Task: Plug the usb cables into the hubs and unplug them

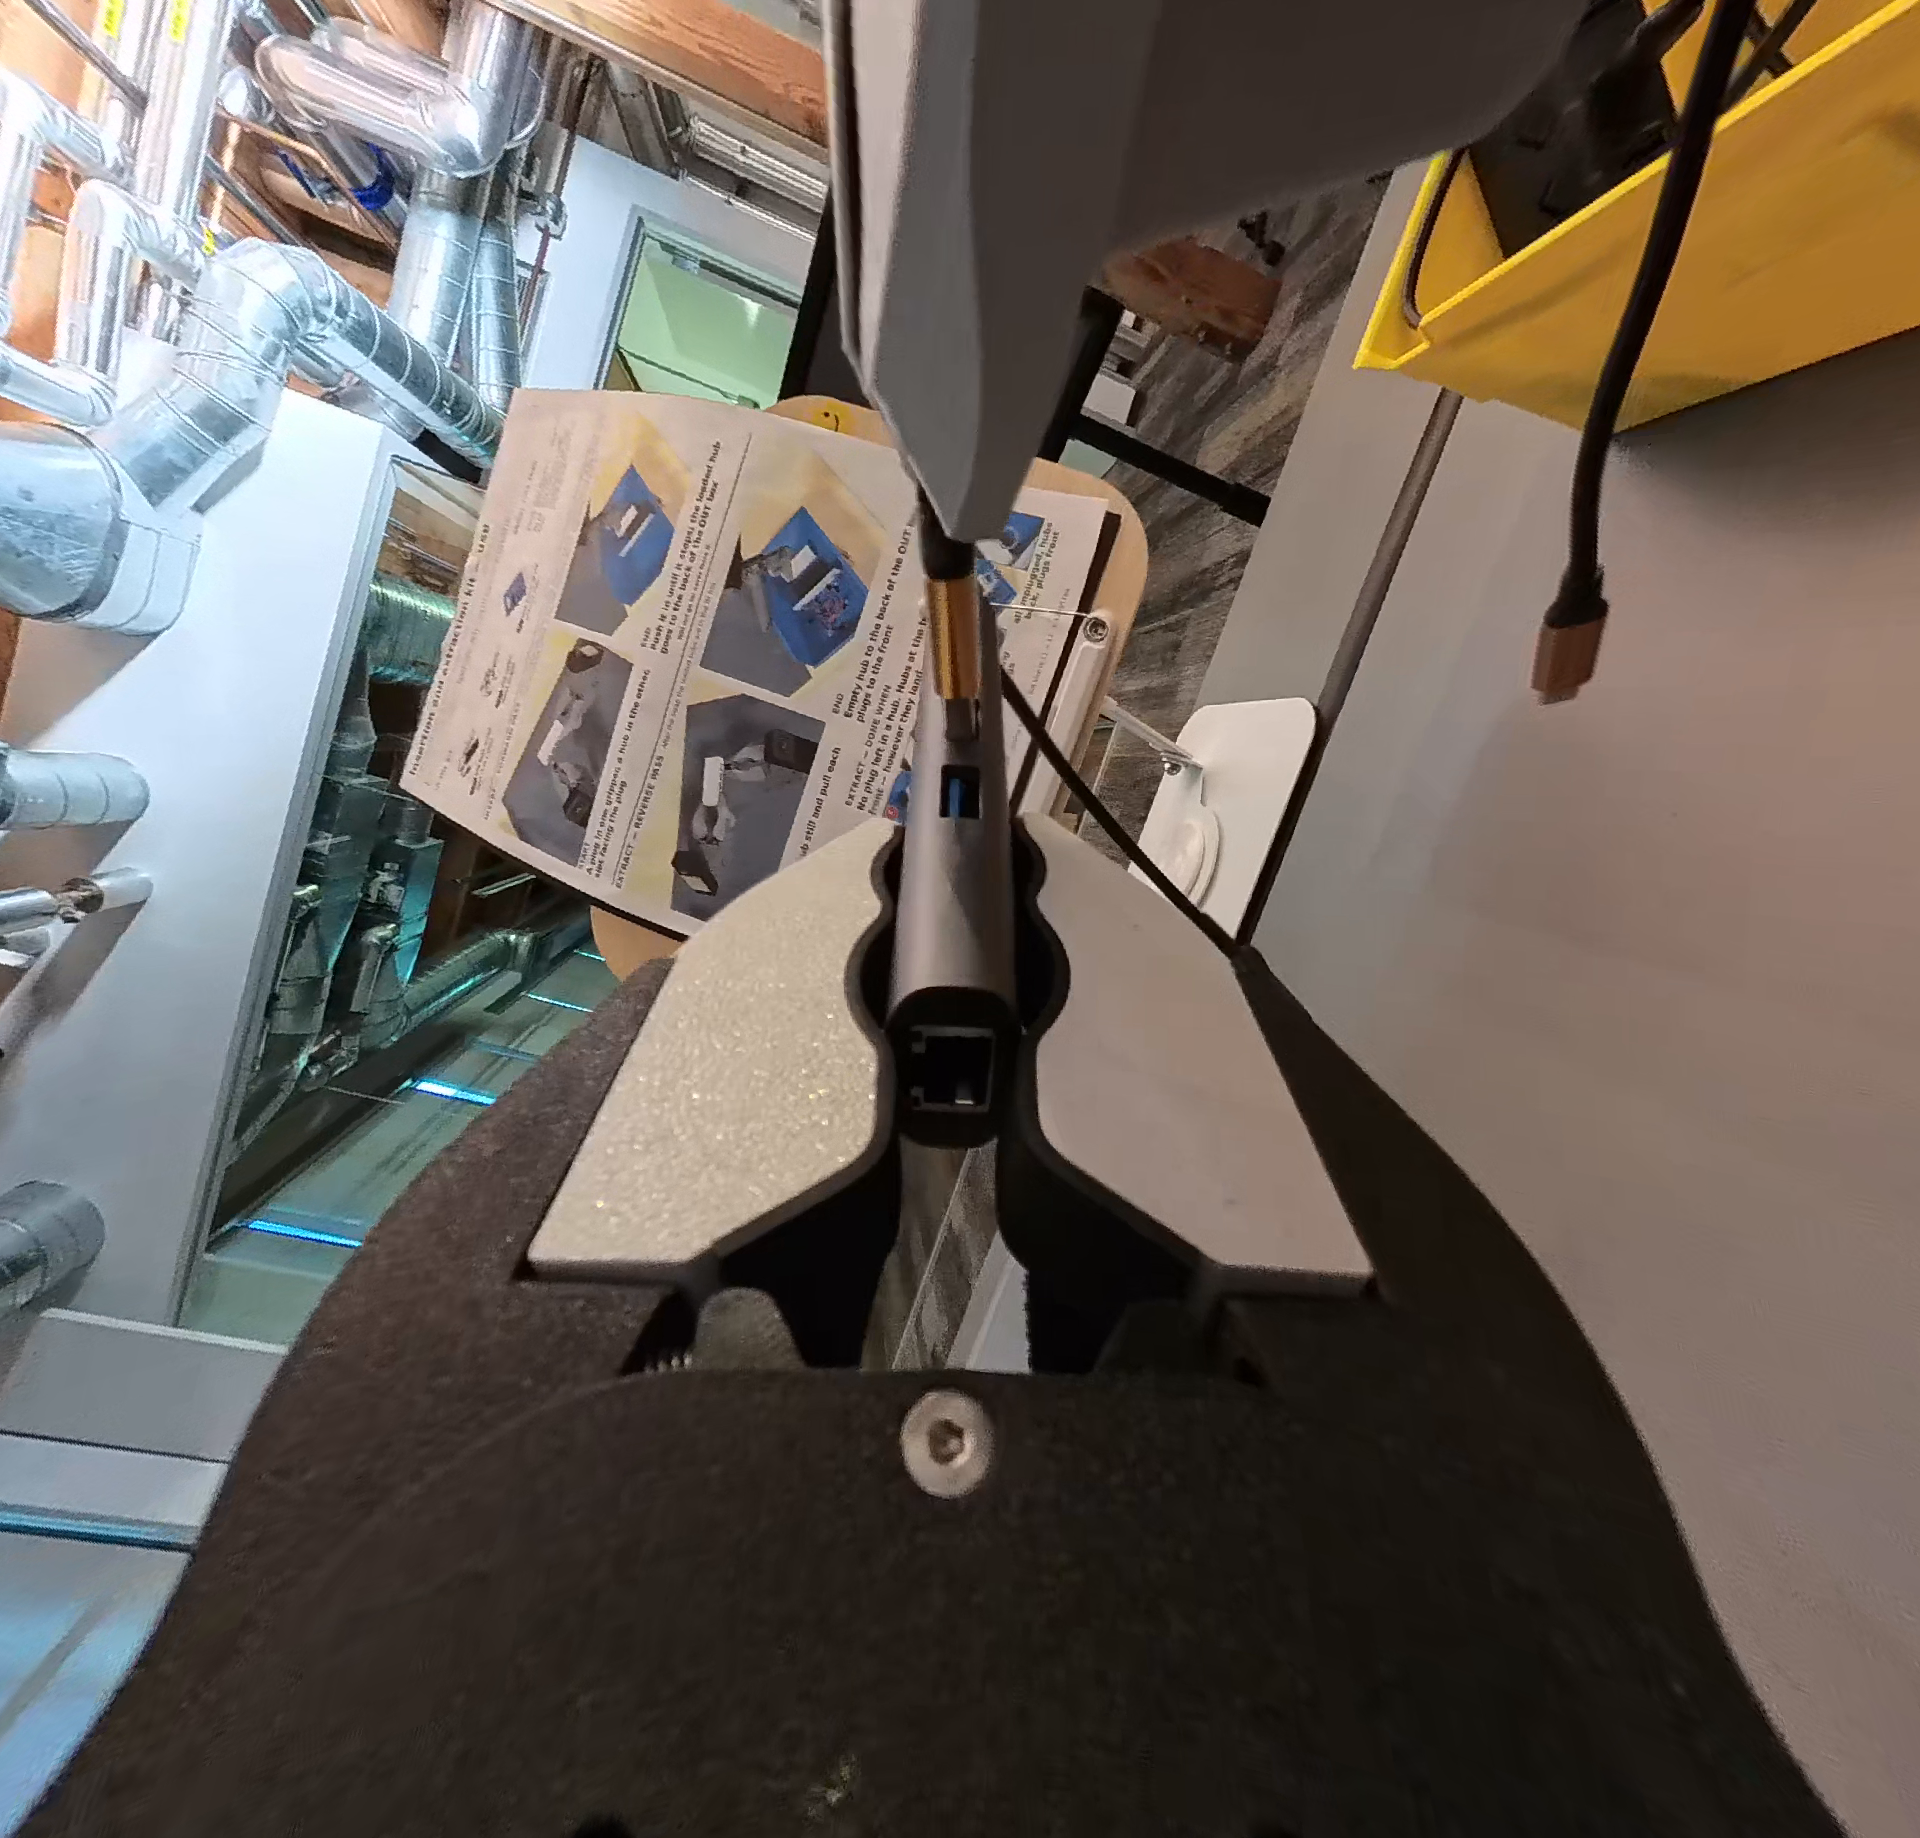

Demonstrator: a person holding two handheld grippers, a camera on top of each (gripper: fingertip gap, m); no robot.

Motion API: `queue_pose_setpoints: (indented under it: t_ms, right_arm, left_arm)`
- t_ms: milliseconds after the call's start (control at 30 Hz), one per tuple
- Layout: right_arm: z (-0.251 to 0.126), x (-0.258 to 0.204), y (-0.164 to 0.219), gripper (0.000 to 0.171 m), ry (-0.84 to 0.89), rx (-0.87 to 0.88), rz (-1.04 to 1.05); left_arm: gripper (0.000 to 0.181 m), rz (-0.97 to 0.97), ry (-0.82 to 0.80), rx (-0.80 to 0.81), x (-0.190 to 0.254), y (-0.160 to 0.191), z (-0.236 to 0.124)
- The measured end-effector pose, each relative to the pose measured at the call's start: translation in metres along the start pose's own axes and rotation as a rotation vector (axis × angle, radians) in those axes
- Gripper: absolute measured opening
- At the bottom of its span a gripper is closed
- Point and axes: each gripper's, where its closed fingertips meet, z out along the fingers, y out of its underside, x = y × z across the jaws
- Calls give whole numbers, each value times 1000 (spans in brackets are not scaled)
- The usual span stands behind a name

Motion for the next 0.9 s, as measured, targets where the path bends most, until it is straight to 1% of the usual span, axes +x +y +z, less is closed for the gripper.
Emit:
queue_pose_setpoints:
  t_ms: [233,500,700,800,900]
  right_arm:
    - [1,-1,2,8,0,-19,1]
    - [2,1,5,8,-4,-30,-5]
    - [3,1,9,8,-8,-49,-8]
    - [2,4,9,8,-3,-42,5]
    - [3,3,10,8,6,-54,-13]
  left_arm:
    - [16,-24,-8,2,-5,0,-2]
    - [16,20,-34,4,-7,0,-3]
    - [16,105,-58,7,-8,-1,-5]
    - [15,111,-68,32,-10,-7,-8]
    - [15,154,-71,0,-10,-5,-7]
